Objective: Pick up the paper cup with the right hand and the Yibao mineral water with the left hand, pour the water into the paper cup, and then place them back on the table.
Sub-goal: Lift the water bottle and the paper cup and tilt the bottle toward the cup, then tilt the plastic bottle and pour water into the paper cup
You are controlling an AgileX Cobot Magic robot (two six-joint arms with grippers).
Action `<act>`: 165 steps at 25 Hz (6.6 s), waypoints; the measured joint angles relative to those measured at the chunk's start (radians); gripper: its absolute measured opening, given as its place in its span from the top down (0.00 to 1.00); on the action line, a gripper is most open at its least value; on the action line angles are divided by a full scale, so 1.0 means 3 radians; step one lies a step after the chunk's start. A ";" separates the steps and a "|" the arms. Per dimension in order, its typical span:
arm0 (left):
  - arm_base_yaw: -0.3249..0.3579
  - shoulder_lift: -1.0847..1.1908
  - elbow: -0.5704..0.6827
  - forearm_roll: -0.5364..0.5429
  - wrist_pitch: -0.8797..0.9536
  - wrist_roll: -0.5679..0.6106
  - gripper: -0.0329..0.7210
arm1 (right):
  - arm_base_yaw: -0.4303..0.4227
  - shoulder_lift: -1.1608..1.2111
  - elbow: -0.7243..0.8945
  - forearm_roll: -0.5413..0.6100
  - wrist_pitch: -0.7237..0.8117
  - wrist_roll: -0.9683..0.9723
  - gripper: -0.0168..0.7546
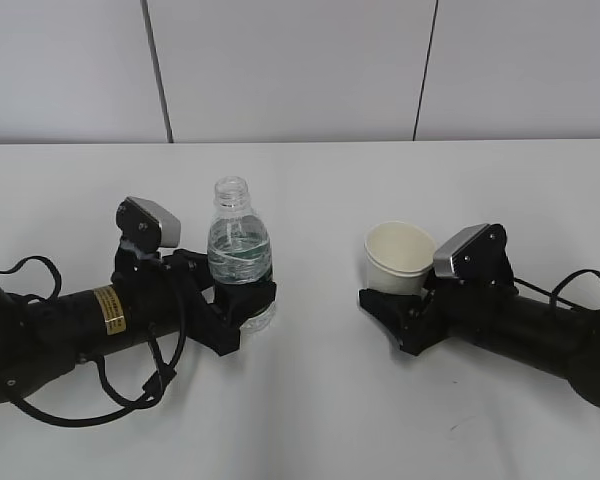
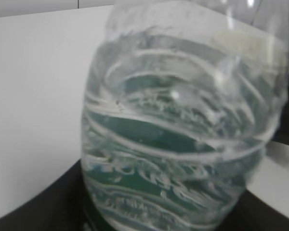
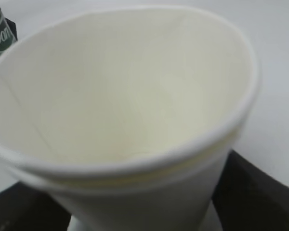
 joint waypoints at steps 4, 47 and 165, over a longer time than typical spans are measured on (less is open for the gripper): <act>0.0000 0.0000 0.0000 0.0000 0.0000 0.0000 0.39 | 0.0000 0.0000 0.0000 -0.0137 0.0000 0.0000 0.24; 0.0000 -0.1354 0.0032 0.0499 0.2081 -0.0101 0.51 | 0.0080 -0.0142 -0.0456 -0.1436 0.0001 0.0377 0.30; -0.0008 -0.1462 -0.0725 0.3234 0.3285 0.0786 0.51 | 0.0597 -0.0005 -0.1449 -0.2503 0.0390 0.1507 0.30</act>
